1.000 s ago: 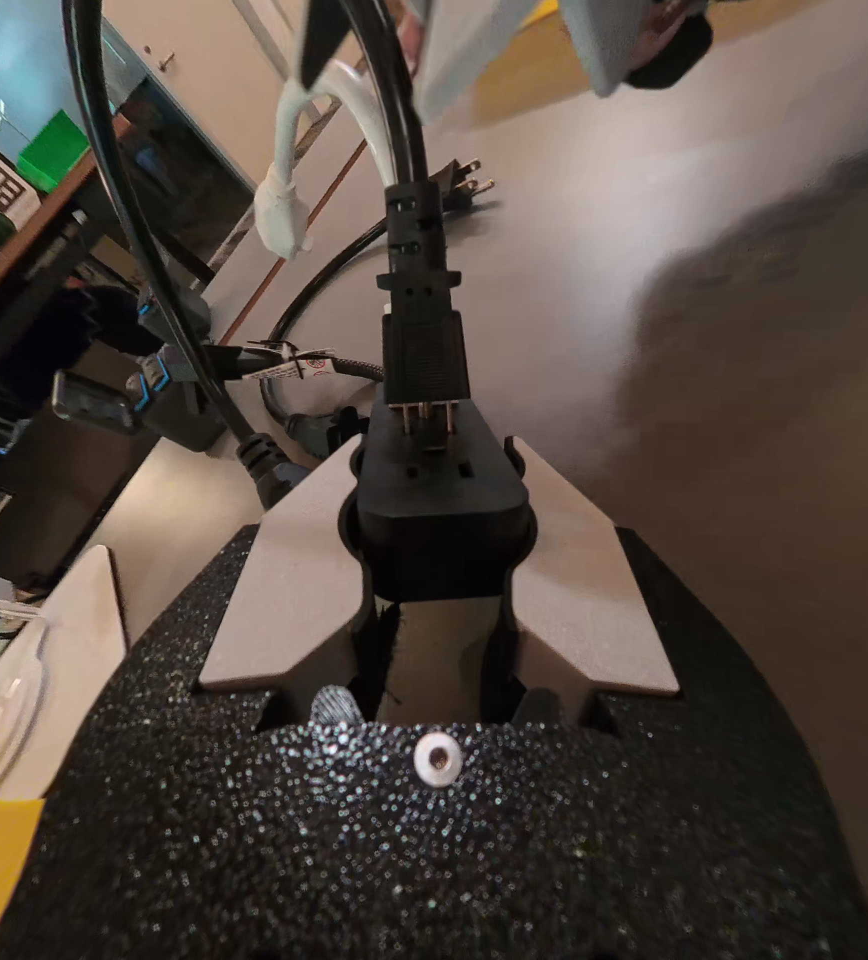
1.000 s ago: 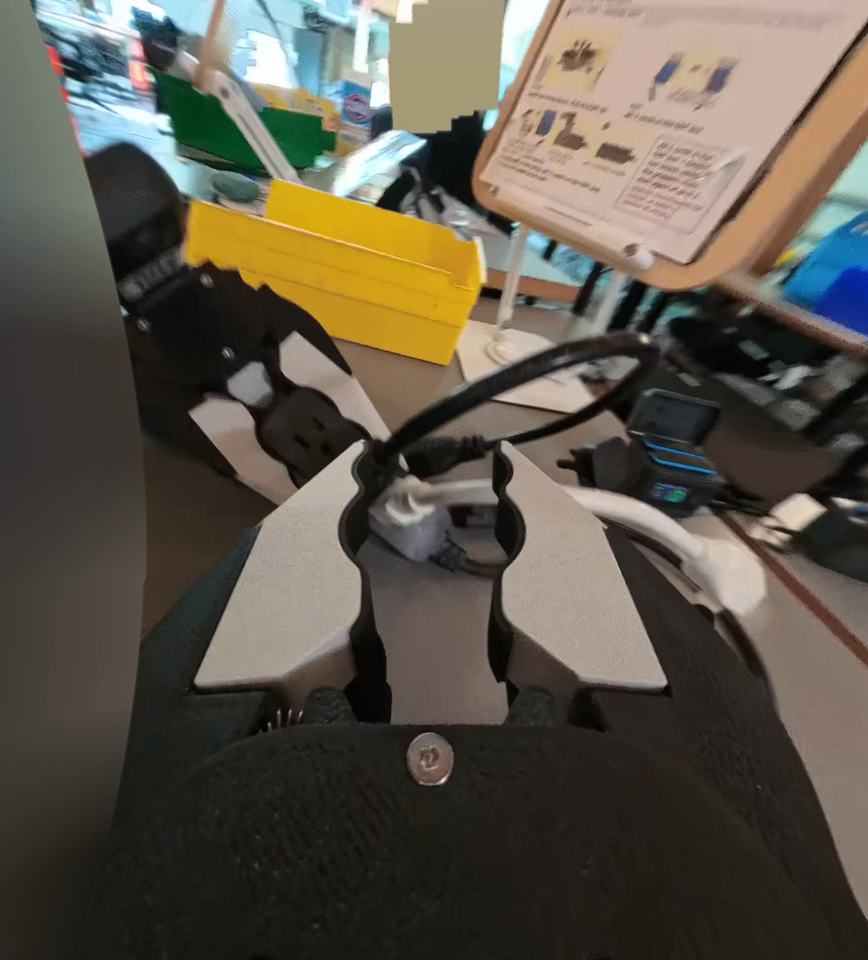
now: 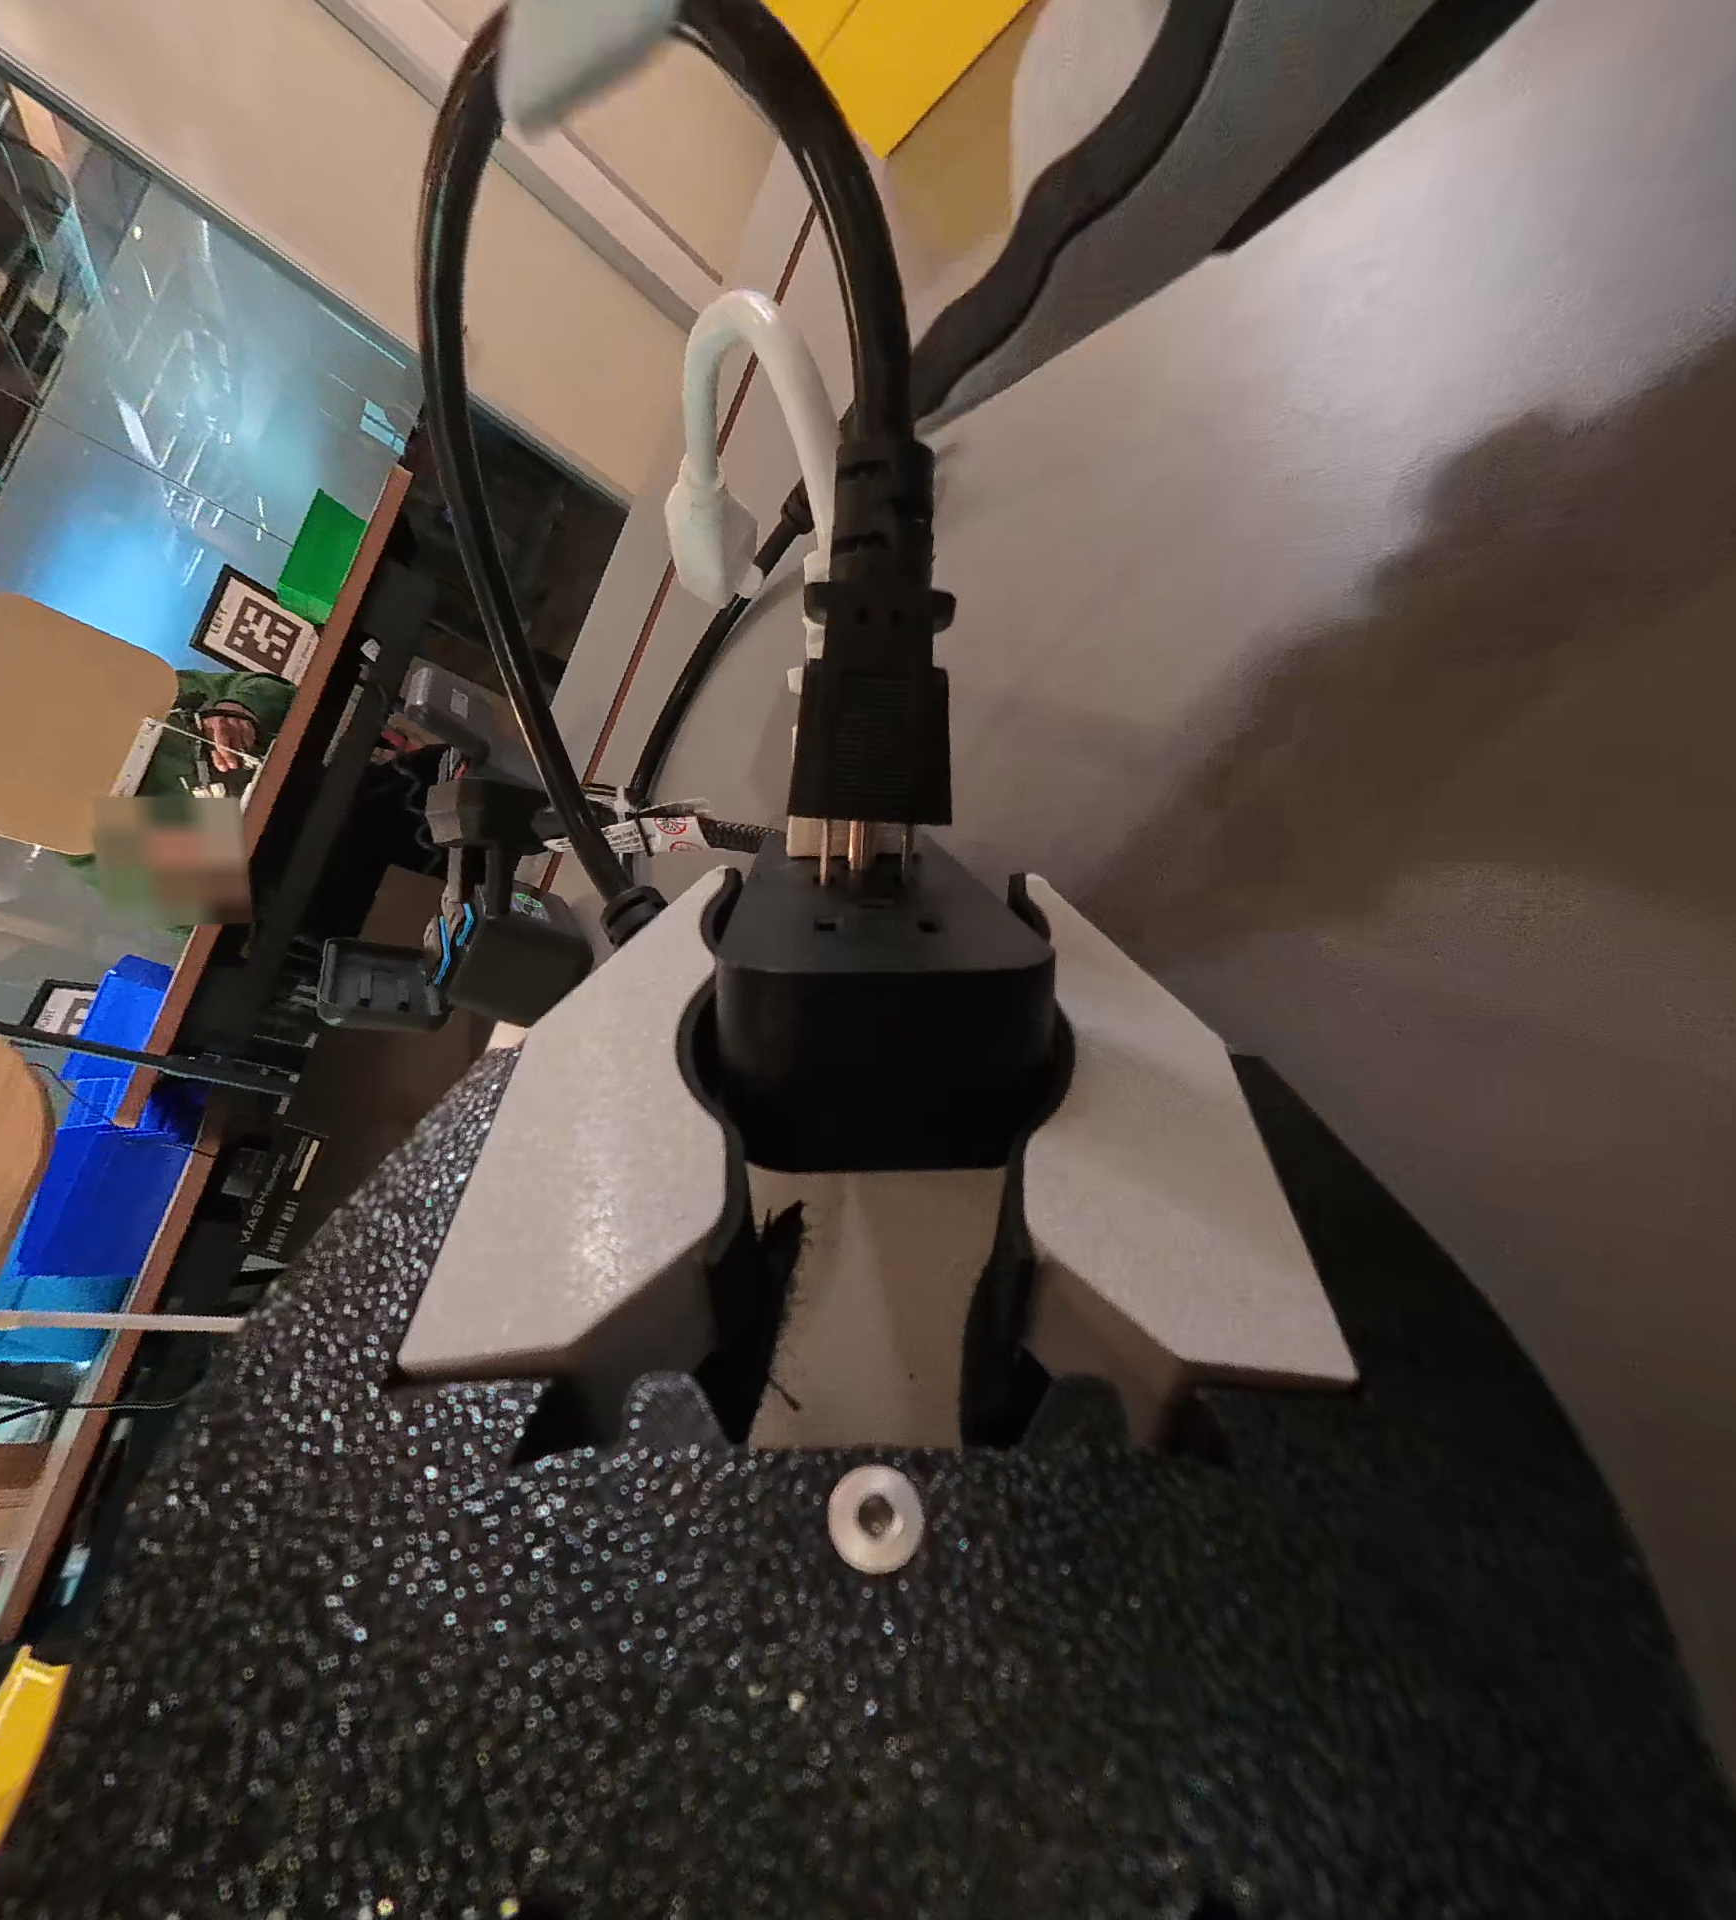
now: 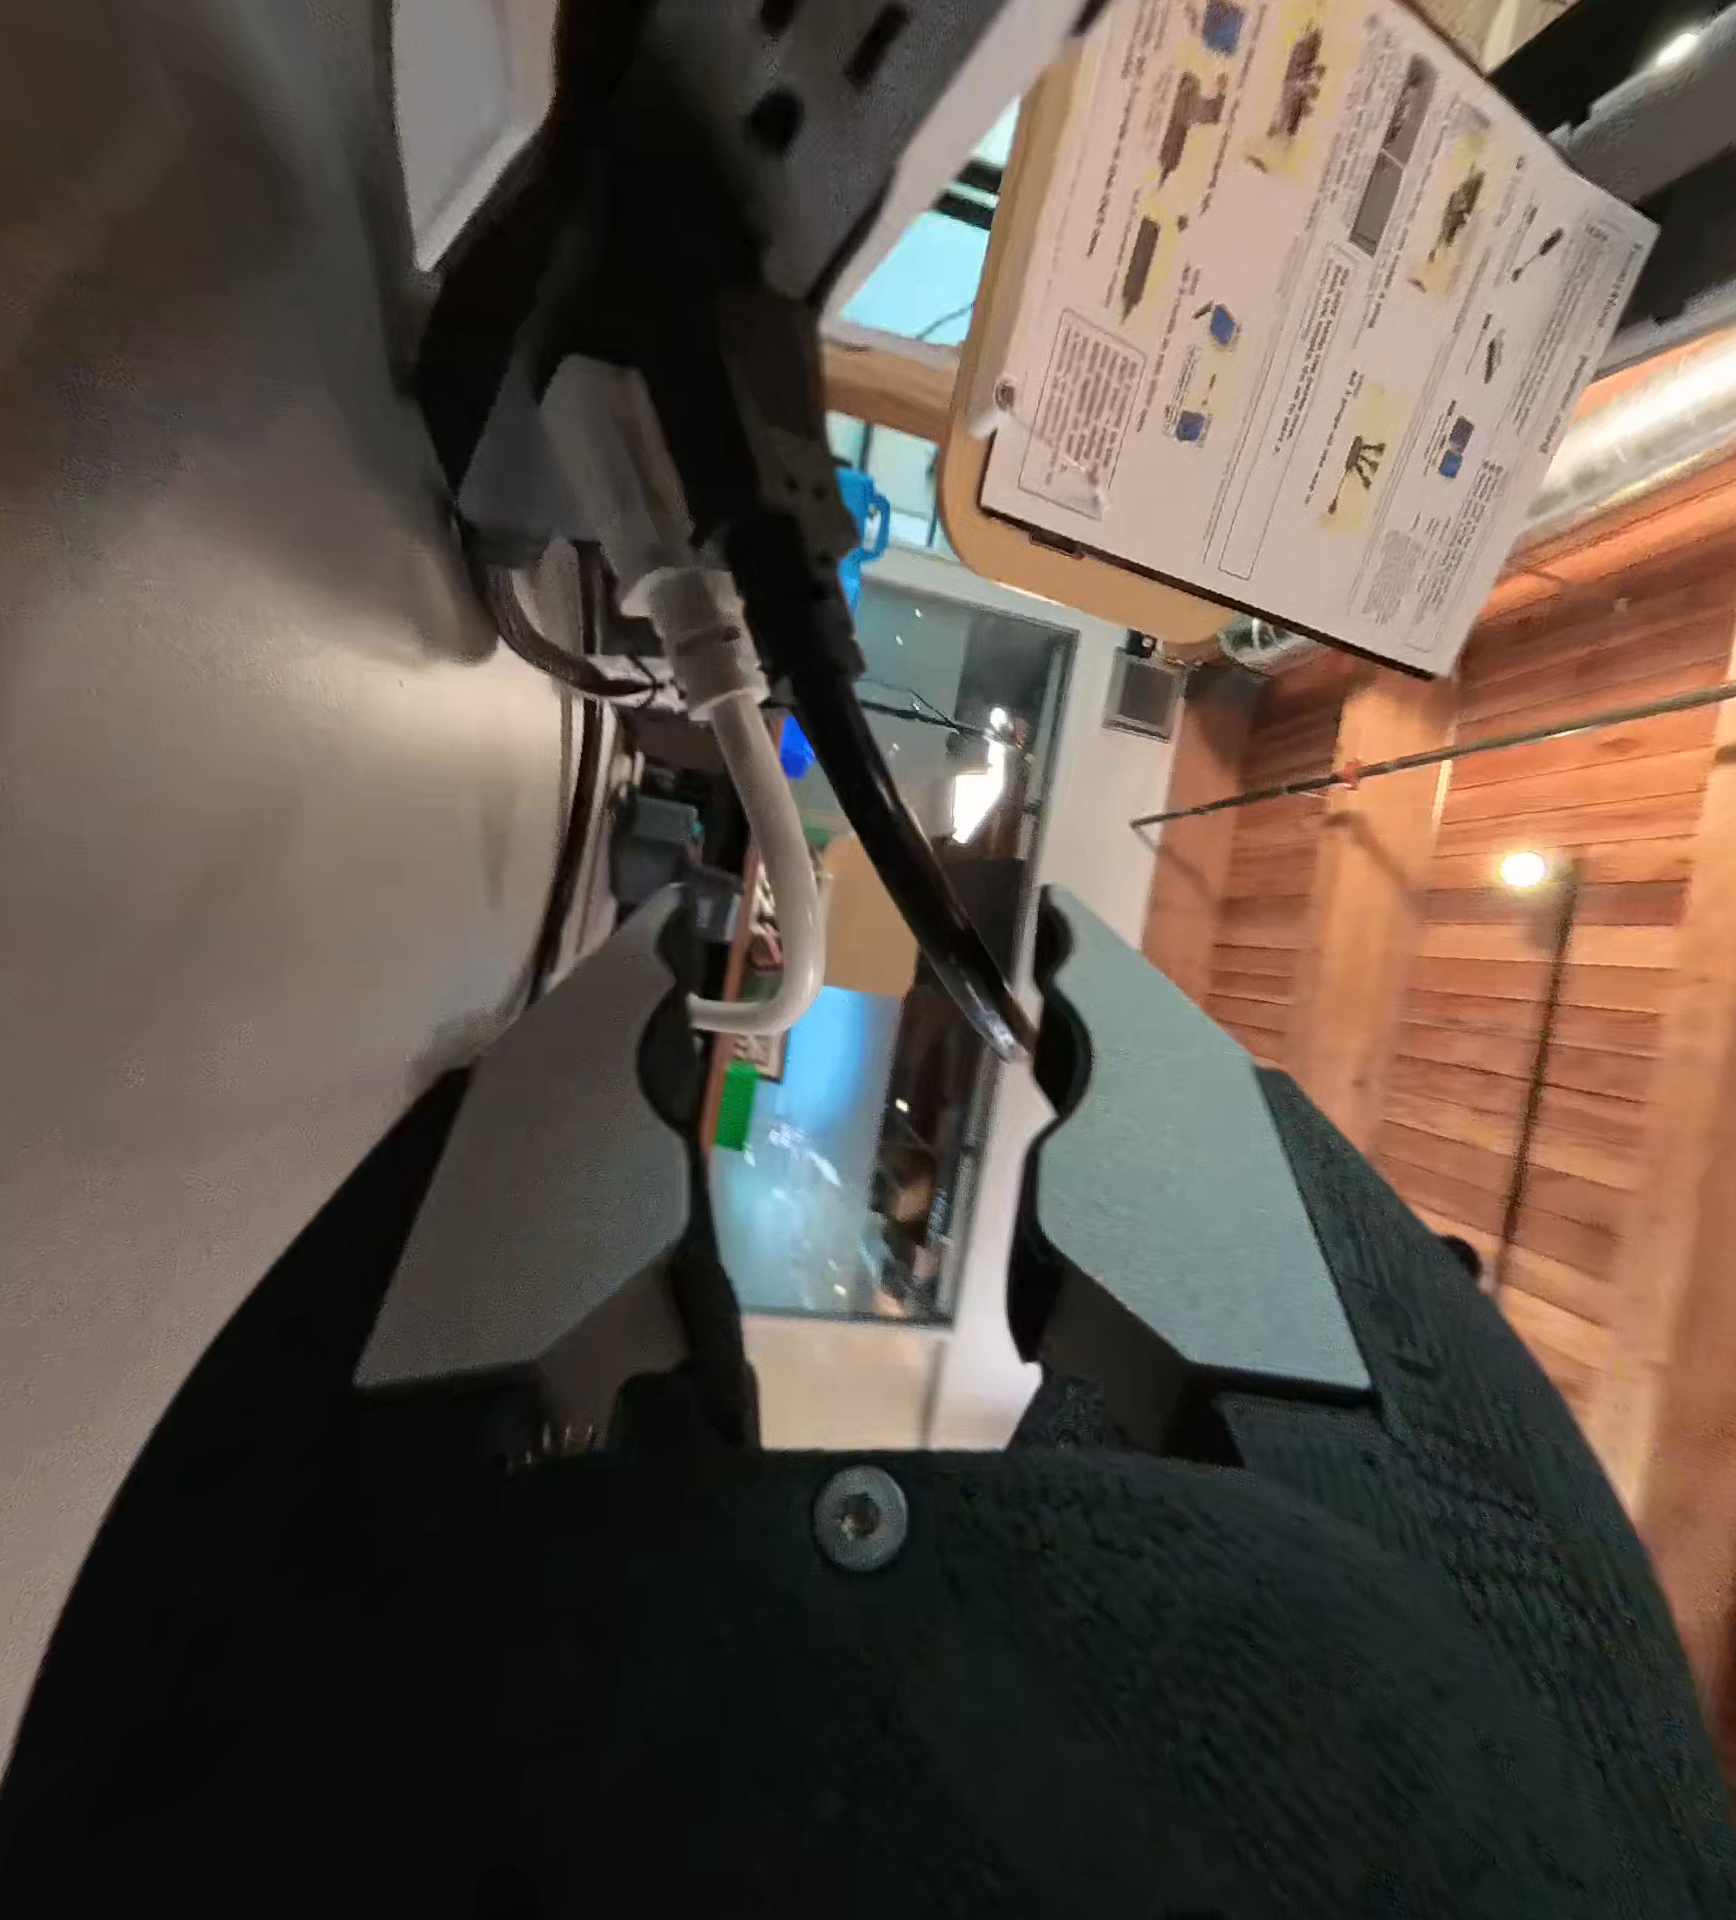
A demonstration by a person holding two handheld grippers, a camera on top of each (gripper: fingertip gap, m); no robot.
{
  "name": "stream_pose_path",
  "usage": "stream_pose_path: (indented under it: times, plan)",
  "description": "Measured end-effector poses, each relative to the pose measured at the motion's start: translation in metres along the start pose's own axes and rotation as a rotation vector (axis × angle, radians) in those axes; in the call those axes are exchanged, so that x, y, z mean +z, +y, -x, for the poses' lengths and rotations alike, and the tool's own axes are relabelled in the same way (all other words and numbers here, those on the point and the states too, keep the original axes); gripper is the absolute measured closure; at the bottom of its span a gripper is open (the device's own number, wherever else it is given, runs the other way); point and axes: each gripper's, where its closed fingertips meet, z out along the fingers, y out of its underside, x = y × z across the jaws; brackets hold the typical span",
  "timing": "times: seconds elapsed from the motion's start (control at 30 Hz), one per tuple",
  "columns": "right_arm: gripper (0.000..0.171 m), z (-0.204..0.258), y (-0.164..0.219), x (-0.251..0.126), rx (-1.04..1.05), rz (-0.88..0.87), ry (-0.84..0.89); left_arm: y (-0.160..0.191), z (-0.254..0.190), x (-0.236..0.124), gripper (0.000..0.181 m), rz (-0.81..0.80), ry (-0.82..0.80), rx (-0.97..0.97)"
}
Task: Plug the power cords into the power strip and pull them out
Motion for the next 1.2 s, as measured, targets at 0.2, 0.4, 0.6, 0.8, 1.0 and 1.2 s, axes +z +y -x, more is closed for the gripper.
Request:
stream_pose_path:
  times: [0.2,0.4,0.6,0.8,1.0,1.2]
  plan:
    - [0.151,0.006,0.004,0.005,-0.027,0.04,0.003,-0.001,-0.001,0.0,0.131,0.01,-0.004,0.011]
    - [0.164,0.011,0.008,0.009,0.054,0.13,-0.034,-0.003,-0.001,0.002,0.132,0.049,-0.011,-0.013]
    - [0.165,0.01,0.01,0.012,0.122,0.213,-0.023,-0.004,-0.001,0.004,0.132,0.091,-0.019,-0.035]
    - [0.165,0.007,0.011,0.014,0.163,0.257,0.007,-0.004,-0.001,0.004,0.132,0.133,-0.025,-0.053]
    - [0.141,0.008,0.011,0.014,0.318,0.135,-0.035,-0.004,0.001,0.004,0.132,0.121,-0.008,-0.079]
    - [0.128,0.016,-0.027,-0.014,0.193,-0.189,-0.08,0.001,0.0,0.002,0.132,0.12,0.0,-0.059]
